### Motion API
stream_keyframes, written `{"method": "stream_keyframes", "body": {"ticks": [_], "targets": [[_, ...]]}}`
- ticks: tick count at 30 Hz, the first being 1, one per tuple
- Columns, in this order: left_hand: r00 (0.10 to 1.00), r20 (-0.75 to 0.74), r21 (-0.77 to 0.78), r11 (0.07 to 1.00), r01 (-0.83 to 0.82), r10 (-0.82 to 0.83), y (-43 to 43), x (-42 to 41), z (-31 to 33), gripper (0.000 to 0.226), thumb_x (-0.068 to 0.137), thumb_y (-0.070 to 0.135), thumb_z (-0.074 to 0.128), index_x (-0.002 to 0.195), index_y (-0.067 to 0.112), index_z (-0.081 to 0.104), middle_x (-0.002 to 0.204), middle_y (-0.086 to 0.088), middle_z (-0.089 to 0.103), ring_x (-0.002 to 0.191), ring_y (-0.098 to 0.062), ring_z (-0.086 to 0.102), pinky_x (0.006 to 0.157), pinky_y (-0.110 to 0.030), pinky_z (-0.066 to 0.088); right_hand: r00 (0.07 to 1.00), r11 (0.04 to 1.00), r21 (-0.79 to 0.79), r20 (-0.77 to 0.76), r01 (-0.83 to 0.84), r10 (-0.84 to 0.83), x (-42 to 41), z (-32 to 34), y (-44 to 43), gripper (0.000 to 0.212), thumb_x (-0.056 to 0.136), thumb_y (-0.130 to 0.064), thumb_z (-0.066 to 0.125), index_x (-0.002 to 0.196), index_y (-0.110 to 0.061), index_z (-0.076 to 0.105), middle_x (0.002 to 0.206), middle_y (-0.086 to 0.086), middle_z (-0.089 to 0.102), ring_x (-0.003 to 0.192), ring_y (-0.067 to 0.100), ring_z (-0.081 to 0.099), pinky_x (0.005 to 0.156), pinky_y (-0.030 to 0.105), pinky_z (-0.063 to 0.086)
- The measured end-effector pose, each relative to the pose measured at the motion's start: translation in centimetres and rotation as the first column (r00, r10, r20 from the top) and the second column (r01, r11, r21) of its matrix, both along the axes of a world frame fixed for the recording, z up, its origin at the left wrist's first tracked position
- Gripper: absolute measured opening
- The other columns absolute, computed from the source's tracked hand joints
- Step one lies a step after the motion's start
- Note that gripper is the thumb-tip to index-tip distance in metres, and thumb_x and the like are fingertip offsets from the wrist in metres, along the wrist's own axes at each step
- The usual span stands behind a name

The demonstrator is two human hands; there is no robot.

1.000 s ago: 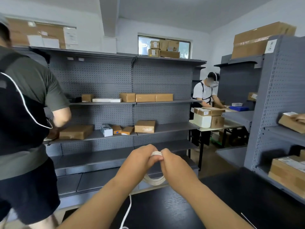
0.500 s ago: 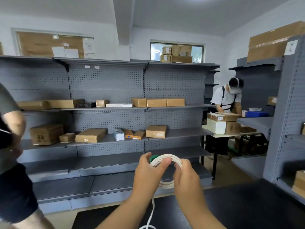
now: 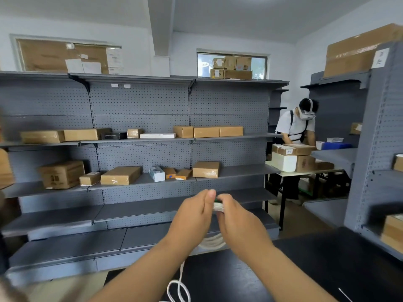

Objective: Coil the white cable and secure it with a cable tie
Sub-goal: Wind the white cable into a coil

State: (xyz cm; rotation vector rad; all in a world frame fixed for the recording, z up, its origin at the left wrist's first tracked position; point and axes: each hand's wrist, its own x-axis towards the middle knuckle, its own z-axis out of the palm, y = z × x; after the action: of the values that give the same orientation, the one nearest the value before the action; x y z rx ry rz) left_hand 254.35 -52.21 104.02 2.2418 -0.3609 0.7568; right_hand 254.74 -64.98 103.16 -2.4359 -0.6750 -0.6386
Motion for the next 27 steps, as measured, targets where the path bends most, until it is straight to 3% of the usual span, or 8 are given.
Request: {"method": "stream_keyframes", "body": {"ticks": [3,7,10,13,16,21,24,27], "targets": [[1.0,-0.009,0.019,1.0,-0.005,0.006,0.4,-0.1,0.7,0.062,0.088,0.055,0.009,0.088,0.015,0.056,0.084,-0.001,0.063,0.087,-0.021,0.058,0.077,-0.034,0.043,0.99,0.985,-0.171,0.144,0.028,-0.003,0.0,0.5,0.5,0.037,0.098,-0.029,0.035,0.134,-0.016,0.032,0.118,0.004,0.057,0.087,0.03,0.062,0.063,0.036,0.043],[0.999,-0.049,0.026,1.0,0.007,-0.005,1.0,-0.5,1.7,0.067,0.09,0.055,0.009,0.088,0.012,0.06,0.092,-0.007,0.066,0.092,-0.024,0.058,0.084,-0.038,0.044,0.952,0.937,-0.333,0.307,0.108,-0.001,0.1,1.0,0.8,0.053,0.067,-0.015,0.077,0.106,-0.008,0.042,0.064,0.002,0.063,0.038,0.018,0.055,0.033,0.021,0.023],[0.995,-0.096,-0.036,0.999,-0.014,0.011,0.9,-0.6,2.7,0.058,0.096,0.048,0.015,0.08,0.011,0.057,0.086,-0.009,0.06,0.088,-0.026,0.056,0.078,-0.035,0.041,0.957,0.901,-0.417,0.289,0.118,0.009,0.0,1.5,1.1,0.028,0.087,-0.013,0.056,0.108,-0.005,0.04,0.08,0.01,0.063,0.056,0.028,0.062,0.036,0.026,0.021],[0.99,-0.143,-0.083,0.996,-0.017,0.005,1.2,-0.6,3.0,0.054,0.096,0.052,0.019,0.072,0.015,0.051,0.07,-0.006,0.058,0.068,-0.024,0.056,0.07,-0.034,0.045,0.98,0.942,-0.314,0.187,0.122,-0.064,0.1,2.4,1.3,0.014,0.098,-0.015,0.032,0.11,-0.009,0.035,0.088,0.011,0.058,0.064,0.03,0.051,0.044,0.032,0.019],[0.982,-0.172,-0.28,0.96,0.02,-0.071,1.4,-1.1,2.4,0.05,0.097,0.048,0.03,0.073,0.011,0.052,0.055,-0.004,0.055,0.046,-0.018,0.052,0.051,-0.025,0.043,0.987,0.982,-0.108,0.056,0.154,-0.149,-0.3,2.6,1.2,0.011,0.1,-0.02,0.029,0.103,-0.011,0.035,0.078,0.007,0.048,0.061,0.026,0.041,0.047,0.033,0.02],[0.953,-0.245,-0.607,0.794,-0.007,-0.179,0.8,-2.1,0.1,0.042,0.094,0.045,0.043,0.07,0.012,0.055,0.049,0.001,0.051,0.038,-0.012,0.05,0.043,-0.02,0.039,0.972,0.97,0.083,-0.084,0.228,-0.221,-1.1,0.4,1.6,0.022,0.1,-0.025,0.031,0.107,-0.004,0.038,0.093,0.019,0.062,0.075,0.035,0.054,0.059,0.034,0.032],[0.968,-0.248,-0.485,0.87,-0.093,-0.035,0.6,-2.7,-1.8,0.041,0.095,0.042,0.043,0.067,0.013,0.05,0.052,0.0,0.047,0.038,-0.014,0.05,0.046,-0.027,0.041,0.962,0.968,0.097,-0.172,0.233,-0.215,-2.1,-1.6,1.8,0.022,0.1,-0.024,0.032,0.105,-0.004,0.04,0.096,0.022,0.063,0.085,0.039,0.058,0.061,0.036,0.036],[0.976,-0.185,-0.255,0.954,-0.158,0.112,0.9,-3.3,-3.5,0.04,0.096,0.04,0.042,0.068,0.012,0.048,0.061,0.001,0.044,0.056,-0.013,0.044,0.054,-0.025,0.035,0.962,0.98,0.041,-0.206,0.193,-0.18,-2.6,-3.2,1.4,0.02,0.097,-0.024,0.038,0.105,-0.006,0.042,0.099,0.018,0.062,0.089,0.037,0.056,0.066,0.037,0.04]]}}
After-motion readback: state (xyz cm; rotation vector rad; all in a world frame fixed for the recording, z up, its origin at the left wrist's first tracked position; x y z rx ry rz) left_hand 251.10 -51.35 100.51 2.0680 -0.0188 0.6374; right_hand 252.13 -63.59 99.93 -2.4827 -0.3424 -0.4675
